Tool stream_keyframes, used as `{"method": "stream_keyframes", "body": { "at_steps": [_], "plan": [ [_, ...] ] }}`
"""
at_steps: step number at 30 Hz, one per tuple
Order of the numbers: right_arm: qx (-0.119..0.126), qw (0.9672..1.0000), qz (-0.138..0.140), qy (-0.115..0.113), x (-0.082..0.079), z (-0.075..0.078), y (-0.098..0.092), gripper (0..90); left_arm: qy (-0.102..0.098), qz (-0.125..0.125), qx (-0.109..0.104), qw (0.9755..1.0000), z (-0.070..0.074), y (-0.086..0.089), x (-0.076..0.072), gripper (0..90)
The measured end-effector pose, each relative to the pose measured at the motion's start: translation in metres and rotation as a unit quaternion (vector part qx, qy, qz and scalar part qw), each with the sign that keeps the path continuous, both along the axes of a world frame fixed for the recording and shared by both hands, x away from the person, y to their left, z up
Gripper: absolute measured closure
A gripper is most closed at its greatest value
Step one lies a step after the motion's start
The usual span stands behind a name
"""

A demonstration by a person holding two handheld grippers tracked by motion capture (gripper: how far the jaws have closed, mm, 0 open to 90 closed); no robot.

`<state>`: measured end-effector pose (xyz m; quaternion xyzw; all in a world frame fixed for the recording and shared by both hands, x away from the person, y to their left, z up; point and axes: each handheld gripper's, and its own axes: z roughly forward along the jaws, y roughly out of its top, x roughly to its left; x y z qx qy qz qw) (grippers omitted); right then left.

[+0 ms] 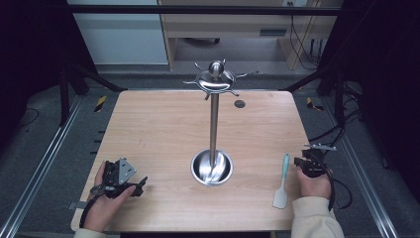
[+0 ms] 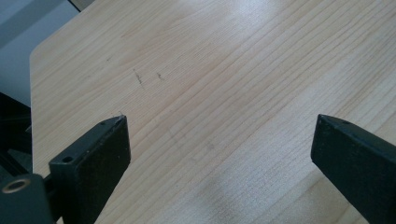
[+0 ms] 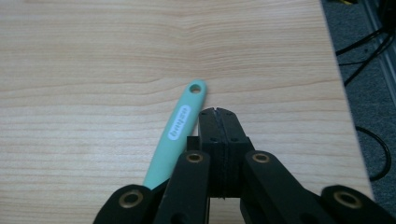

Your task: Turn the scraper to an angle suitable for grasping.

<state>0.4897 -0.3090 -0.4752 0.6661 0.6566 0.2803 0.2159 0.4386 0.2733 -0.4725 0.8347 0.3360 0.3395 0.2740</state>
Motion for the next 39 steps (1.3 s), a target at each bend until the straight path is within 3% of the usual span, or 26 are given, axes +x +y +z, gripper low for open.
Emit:
{"method": "stream_keyframes", "body": {
  "at_steps": [13,28,37,39],
  "plan": [
    [-0.011,0.9995,0.021,0.021,0.009,-0.007,0.008,90.0,0.001,0.000,0.002,1.0000,0.000,0.000,0.000,4.5],
    [-0.014,0.9990,0.032,0.027,0.010,-0.008,0.012,90.0,0.001,-0.002,0.003,1.0000,-0.001,-0.001,0.000,4.5],
    [-0.014,0.9976,0.064,0.024,0.011,-0.009,0.020,90.0,0.001,-0.002,0.003,1.0000,-0.001,-0.001,0.000,4.5],
    [-0.020,0.9953,0.092,0.024,0.012,-0.009,0.027,90.0,0.002,-0.003,0.004,1.0000,-0.001,-0.002,0.000,4.5]
  ]
}}
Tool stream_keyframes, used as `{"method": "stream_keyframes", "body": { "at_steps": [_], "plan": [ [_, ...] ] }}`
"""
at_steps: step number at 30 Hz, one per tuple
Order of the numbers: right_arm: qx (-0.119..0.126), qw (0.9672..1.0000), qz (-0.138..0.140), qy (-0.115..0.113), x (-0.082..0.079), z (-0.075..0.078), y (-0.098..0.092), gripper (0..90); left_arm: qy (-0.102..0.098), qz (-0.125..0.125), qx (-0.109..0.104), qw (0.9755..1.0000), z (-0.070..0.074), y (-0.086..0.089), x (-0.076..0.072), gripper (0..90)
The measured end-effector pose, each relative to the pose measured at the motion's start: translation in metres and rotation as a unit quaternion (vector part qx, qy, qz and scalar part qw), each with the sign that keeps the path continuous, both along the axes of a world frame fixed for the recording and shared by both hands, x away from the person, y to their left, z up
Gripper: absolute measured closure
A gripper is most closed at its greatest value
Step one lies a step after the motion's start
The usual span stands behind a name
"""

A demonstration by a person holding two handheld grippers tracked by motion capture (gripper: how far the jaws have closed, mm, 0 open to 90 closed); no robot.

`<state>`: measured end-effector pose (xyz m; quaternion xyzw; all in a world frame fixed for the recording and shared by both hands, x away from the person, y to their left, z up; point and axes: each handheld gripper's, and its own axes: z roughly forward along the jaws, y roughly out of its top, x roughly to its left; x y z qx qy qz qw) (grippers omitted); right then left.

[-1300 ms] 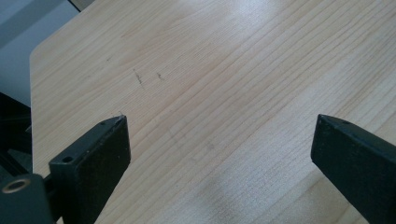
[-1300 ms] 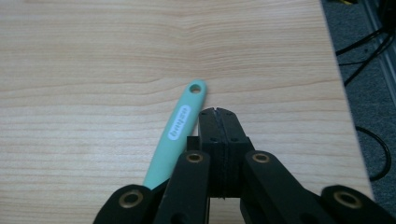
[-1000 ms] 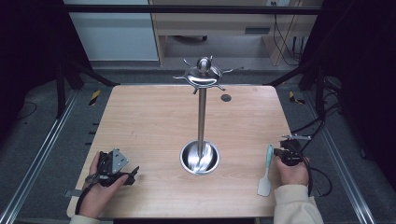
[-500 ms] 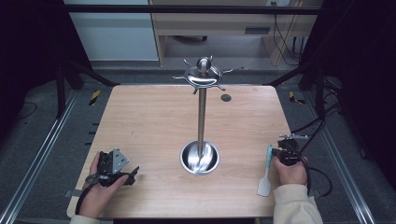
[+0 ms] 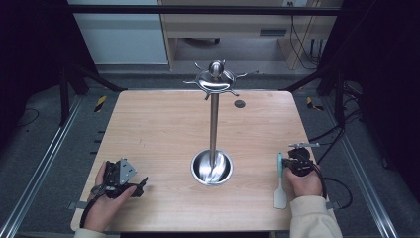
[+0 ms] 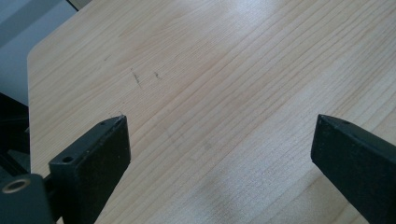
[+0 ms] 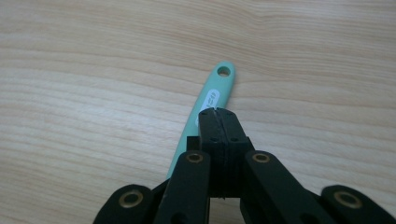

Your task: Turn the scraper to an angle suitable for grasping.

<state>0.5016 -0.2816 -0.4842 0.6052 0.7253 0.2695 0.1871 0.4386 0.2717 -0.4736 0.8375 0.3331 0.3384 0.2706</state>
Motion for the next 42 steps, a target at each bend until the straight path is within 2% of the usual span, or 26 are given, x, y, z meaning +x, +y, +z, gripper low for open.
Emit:
{"method": "stream_keyframes", "body": {
  "at_steps": [6,11,14,18,20,22,23,30,31,32,34,35,36,37,40,42],
  "plan": [
    [-0.019,0.9985,0.051,-0.003,0.001,0.000,0.018,90.0,0.002,0.000,0.002,1.0000,0.000,0.000,0.000,4.5],
    [-0.020,0.9972,0.072,-0.006,0.001,0.000,0.024,90.0,0.002,0.000,0.000,1.0000,0.000,0.000,0.001,4.5],
    [-0.013,0.9975,0.070,-0.004,0.002,0.000,0.023,90.0,0.003,0.001,0.002,1.0000,0.000,0.001,0.001,4.5],
    [-0.012,0.9972,0.073,-0.007,0.002,0.000,0.022,90.0,-0.005,0.003,-0.001,1.0000,0.001,0.002,0.001,4.7],
    [-0.011,0.9972,0.073,-0.008,0.001,0.001,0.023,90.0,-0.014,0.006,-0.014,0.9998,0.002,0.002,0.000,4.7],
    [-0.009,0.9970,0.076,-0.014,-0.001,0.002,0.024,90.0,-0.015,0.007,-0.016,0.9998,0.003,0.002,-0.001,4.7],
    [-0.009,0.9970,0.076,-0.016,-0.001,0.002,0.024,90.0,-0.012,0.005,-0.008,0.9999,0.003,0.003,-0.001,4.7],
    [-0.005,0.9970,0.072,-0.030,-0.006,0.009,0.026,90.0,-0.011,0.007,-0.009,0.9999,0.003,0.004,-0.003,4.7],
    [0.010,0.9963,0.080,-0.029,-0.006,0.012,0.029,90.0,-0.018,0.010,-0.009,0.9997,0.003,0.005,-0.004,4.8],
    [0.015,0.9959,0.085,-0.027,-0.005,0.014,0.031,90.0,-0.018,0.010,-0.009,0.9997,0.003,0.005,-0.004,4.9],
    [0.006,0.9959,0.085,-0.030,-0.003,0.019,0.036,90.0,-0.030,0.020,-0.023,0.9991,0.005,0.008,-0.007,4.9],
    [0.009,0.9961,0.083,-0.029,-0.002,0.022,0.037,90.0,-0.028,0.021,-0.020,0.9992,0.007,0.010,-0.008,4.9],
    [0.008,0.9959,0.084,-0.031,-0.002,0.025,0.039,90.0,-0.032,0.025,-0.029,0.9988,0.006,0.010,-0.007,4.8],
    [0.008,0.9960,0.084,-0.029,-0.001,0.027,0.040,90.0,-0.031,0.027,-0.030,0.9987,0.007,0.010,-0.007,4.7],
    [-0.019,0.9964,0.081,-0.015,0.003,0.036,0.043,90.0,-0.023,0.027,-0.026,0.9990,0.007,0.012,-0.005,4.7],
    [-0.026,0.9965,0.079,-0.009,0.006,0.045,0.043,89.3,-0.022,0.027,-0.028,0.9990,0.005,0.011,-0.004,4.8]
  ]
}}
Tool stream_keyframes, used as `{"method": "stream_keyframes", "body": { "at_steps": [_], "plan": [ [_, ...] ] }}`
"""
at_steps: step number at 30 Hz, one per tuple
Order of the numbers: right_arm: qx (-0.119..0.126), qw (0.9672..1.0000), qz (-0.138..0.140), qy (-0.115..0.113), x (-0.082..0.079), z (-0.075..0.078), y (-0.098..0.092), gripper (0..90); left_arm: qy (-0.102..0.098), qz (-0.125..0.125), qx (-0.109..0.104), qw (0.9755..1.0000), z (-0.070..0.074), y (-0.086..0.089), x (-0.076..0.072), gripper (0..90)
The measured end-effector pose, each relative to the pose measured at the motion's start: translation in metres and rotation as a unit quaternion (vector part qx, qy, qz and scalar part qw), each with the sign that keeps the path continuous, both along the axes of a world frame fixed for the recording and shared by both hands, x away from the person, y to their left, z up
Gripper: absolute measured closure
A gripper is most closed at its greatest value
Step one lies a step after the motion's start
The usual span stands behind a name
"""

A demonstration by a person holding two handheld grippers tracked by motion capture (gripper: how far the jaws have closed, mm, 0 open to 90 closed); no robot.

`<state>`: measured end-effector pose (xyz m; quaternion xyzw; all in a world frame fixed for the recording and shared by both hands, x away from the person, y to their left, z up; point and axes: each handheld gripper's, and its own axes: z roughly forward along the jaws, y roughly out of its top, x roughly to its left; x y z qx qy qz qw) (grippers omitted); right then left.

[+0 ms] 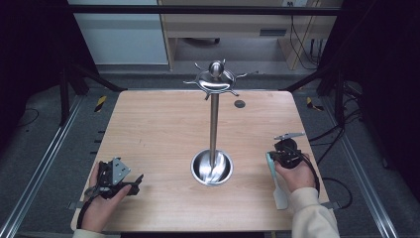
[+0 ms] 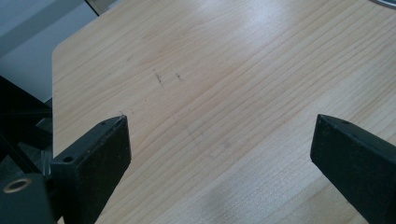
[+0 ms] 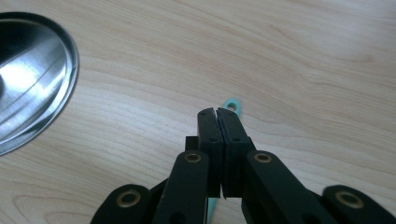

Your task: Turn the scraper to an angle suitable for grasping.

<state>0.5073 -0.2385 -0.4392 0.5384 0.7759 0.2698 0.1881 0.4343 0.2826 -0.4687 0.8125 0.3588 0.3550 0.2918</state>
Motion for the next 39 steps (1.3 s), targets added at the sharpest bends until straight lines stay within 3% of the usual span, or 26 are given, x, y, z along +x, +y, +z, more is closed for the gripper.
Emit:
{"method": "stream_keyframes", "body": {
  "at_steps": [5,12,20,27,39],
  "plan": [
    [-0.015,0.9996,-0.011,0.020,0.006,0.011,0.000,86.5,0.000,-0.005,-0.003,1.0000,0.000,-0.002,-0.002,4.9],
    [-0.018,0.9971,-0.036,0.064,0.017,0.010,-0.007,84.1,0.003,-0.003,-0.006,1.0000,0.000,0.000,-0.001,5.0],
    [-0.016,0.9959,-0.020,0.087,0.027,0.012,-0.003,79.6,0.004,-0.001,-0.011,0.9999,0.000,0.002,-0.001,5.1],
    [-0.028,0.9924,-0.027,0.117,0.040,0.007,0.000,71.7,0.004,-0.002,-0.013,0.9999,0.000,0.001,-0.001,5.2],
    [-0.047,0.9850,-0.038,0.162,0.052,-0.006,0.007,67.7,0.008,-0.007,-0.005,0.9999,0.000,0.000,-0.002,5.3]
  ]
}}
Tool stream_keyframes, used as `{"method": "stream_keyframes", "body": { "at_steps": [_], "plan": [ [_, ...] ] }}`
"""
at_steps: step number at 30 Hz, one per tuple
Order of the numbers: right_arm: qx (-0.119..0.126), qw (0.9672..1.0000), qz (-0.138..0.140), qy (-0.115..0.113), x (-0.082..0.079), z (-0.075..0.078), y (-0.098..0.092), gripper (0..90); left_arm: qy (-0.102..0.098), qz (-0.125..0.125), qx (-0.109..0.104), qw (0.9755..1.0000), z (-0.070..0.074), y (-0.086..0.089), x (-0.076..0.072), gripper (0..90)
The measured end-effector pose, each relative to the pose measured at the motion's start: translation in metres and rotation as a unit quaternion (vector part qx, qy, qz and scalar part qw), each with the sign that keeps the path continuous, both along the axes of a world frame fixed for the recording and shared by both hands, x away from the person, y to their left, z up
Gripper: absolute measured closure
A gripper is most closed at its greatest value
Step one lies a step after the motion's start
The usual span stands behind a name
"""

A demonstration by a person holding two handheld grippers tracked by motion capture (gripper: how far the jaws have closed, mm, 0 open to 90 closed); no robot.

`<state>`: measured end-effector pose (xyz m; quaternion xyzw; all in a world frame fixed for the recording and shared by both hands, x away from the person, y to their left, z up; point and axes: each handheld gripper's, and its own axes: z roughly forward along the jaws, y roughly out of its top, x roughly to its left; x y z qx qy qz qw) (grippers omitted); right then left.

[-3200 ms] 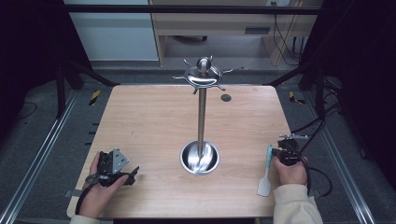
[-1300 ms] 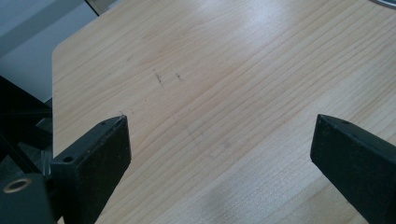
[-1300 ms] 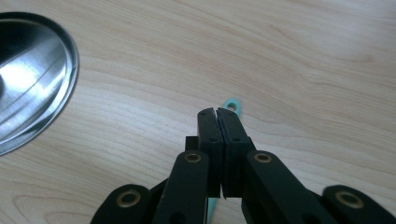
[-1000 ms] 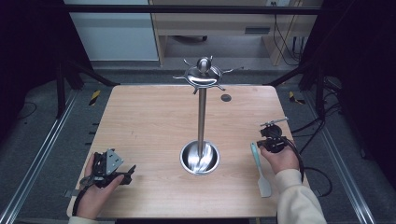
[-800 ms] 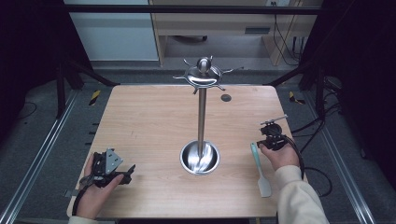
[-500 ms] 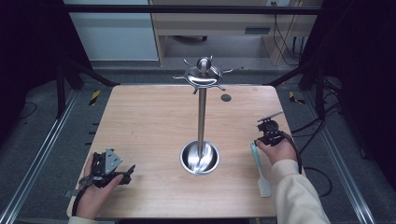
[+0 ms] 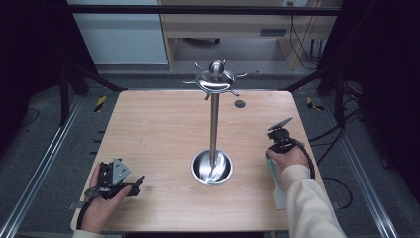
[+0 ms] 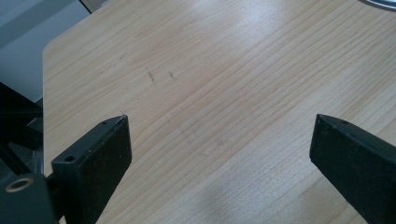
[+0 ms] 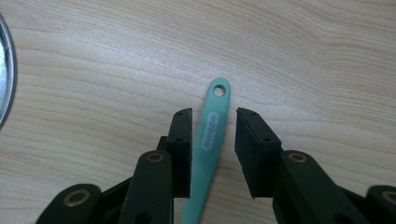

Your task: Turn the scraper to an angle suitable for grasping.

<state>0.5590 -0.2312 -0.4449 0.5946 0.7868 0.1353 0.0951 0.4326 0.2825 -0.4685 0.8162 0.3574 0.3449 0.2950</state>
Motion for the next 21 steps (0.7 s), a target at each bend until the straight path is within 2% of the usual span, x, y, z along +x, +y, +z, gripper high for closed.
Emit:
{"method": "stream_keyframes", "body": {
  "at_steps": [12,21],
  "plan": [
    [-0.015,0.9996,-0.001,0.024,0.009,-0.009,0.006,66.5,0.002,0.002,0.000,1.0000,-0.001,0.001,0.001,5.3],
    [-0.015,0.9990,-0.008,0.041,0.011,-0.016,0.005,67.5,0.001,0.002,0.001,1.0000,-0.001,0.001,0.000,5.1]
  ]
}}
